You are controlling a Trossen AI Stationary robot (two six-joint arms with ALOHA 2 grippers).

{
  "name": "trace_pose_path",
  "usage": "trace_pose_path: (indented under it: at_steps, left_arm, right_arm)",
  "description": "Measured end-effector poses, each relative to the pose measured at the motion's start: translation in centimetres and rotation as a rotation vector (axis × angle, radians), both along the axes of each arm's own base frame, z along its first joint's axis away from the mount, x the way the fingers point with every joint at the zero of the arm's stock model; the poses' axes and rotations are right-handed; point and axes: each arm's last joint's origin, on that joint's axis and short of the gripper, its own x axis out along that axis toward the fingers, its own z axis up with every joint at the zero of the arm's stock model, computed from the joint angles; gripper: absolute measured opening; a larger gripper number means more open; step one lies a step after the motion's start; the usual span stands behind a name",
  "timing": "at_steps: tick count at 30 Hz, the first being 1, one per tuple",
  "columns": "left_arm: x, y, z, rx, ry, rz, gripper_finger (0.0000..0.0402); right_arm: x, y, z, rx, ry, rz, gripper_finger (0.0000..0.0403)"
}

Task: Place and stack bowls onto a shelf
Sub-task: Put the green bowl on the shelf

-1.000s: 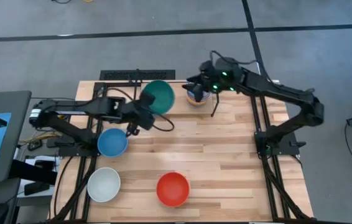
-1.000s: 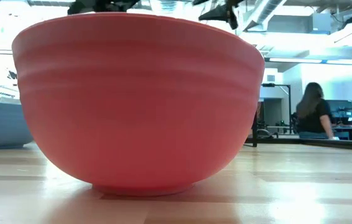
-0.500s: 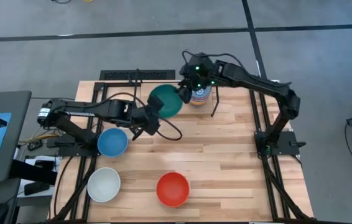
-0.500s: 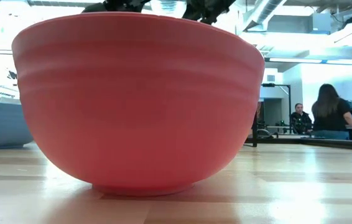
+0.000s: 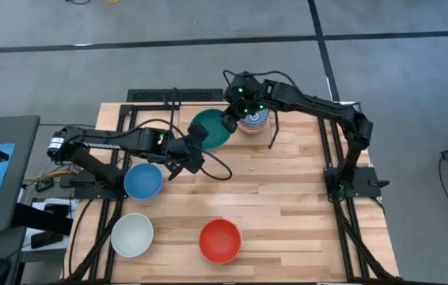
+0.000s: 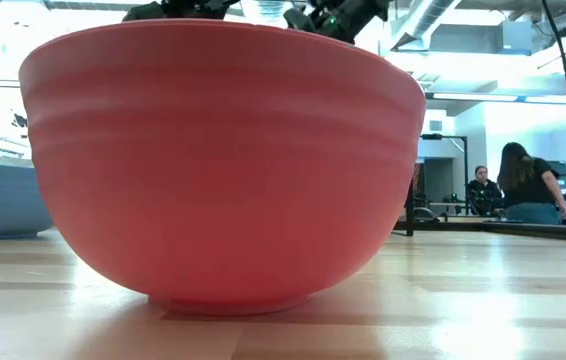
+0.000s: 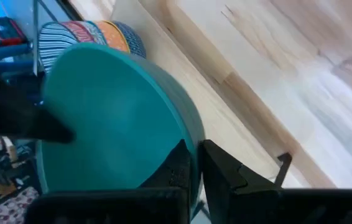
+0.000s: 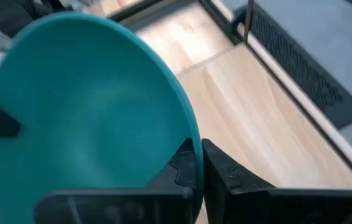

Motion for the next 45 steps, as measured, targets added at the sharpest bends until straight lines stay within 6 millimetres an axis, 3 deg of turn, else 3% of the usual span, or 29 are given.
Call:
trace_pose_path:
  at_steps: [12, 18, 24, 32, 38, 45]
  left_arm:
    - [0.1, 0.1, 0.6, -0.091, -0.195, 0.2, 0.0081]
    - [-1.3, 0.2, 2.2, -0.206, -0.367, 0.346, 0.012]
    - [-4.6, 0.3, 4.1, -0.416, -0.573, 0.569, 0.0151]
    - [-11.9, 0.1, 6.4, -0.681, -0.858, 0.721, 0.0187]
    - [-15.4, -0.1, 5.2, -0.788, -1.052, 0.728, 0.0191]
    - [-16.2, -0.1, 3.0, -0.906, -1.214, 0.699, 0.0191]
  right_arm:
    - [0.0, -0.5, 0.5, -0.031, -0.031, -0.021, 0.0027]
    - [-0.3, -1.5, 0.8, -0.034, -0.053, -0.107, 0.0027]
    - [-0.4, -3.1, 1.8, -0.066, -0.165, -0.175, 0.0027]
    - [-0.7, -4.6, 2.5, -0.077, -0.246, -0.219, 0.0027]
    - [0.1, -5.8, 0.7, -0.051, -0.22, -0.228, 0.0027]
    - [1.5, -6.3, -2.2, -0.01, -0.151, -0.203, 0.0027]
